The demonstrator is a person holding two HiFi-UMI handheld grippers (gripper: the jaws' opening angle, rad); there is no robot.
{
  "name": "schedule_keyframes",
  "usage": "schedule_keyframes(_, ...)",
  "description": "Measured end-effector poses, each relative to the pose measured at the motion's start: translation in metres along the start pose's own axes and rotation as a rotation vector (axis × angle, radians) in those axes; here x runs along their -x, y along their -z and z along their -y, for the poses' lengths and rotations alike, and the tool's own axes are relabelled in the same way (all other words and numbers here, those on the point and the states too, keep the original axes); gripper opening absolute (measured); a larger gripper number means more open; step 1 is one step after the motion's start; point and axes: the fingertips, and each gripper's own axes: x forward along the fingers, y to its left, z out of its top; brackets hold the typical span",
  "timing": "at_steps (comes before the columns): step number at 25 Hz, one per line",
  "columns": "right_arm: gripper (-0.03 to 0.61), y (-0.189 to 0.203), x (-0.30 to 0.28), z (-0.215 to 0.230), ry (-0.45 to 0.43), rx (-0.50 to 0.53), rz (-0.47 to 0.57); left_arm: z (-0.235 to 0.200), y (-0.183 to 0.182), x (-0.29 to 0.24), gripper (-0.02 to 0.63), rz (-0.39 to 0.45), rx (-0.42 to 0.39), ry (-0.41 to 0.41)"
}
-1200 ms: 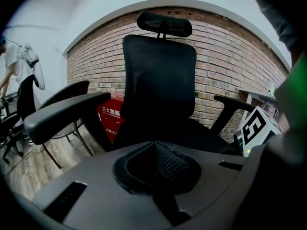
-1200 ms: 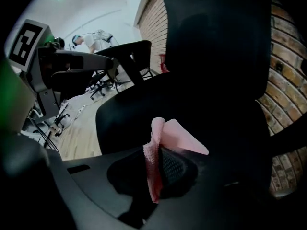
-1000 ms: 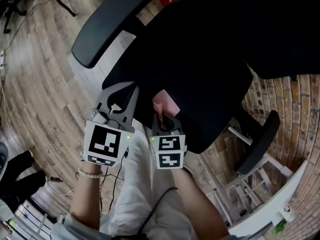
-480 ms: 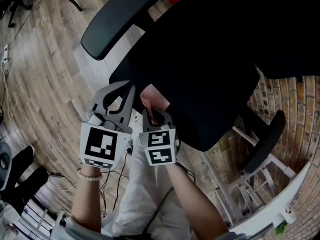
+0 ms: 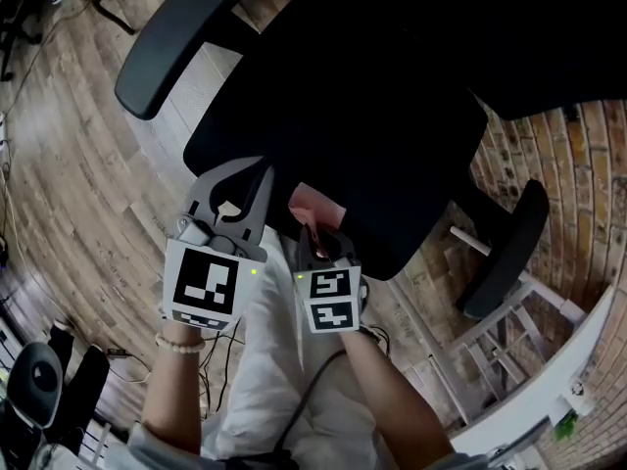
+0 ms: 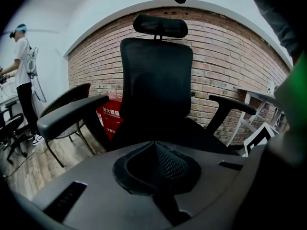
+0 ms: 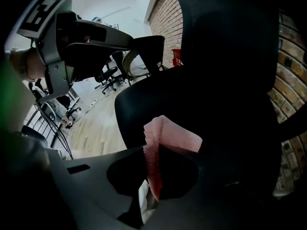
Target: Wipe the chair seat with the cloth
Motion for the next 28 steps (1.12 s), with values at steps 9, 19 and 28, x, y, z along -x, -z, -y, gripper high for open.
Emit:
schedule_keyframes(9,0.054,0.061,0.065,0.068,0.095,-0.046,-0.041,0.058,-0.023,-0.017,0.018,0.019,-0.022,0.074)
schedule_keyframes(19,0.054,0.083,0.118,0.098,0.137,-0.045,-0.048,0.088,-0.055,0.000,0.018,0.041,-0.021,0.129)
schedule_keyframes(28,0.054,-0.016,0.199,0.054,0.054,-0.021,0.145,0.099,-0.142,0.058,0.018,0.064,-0.112,0.154)
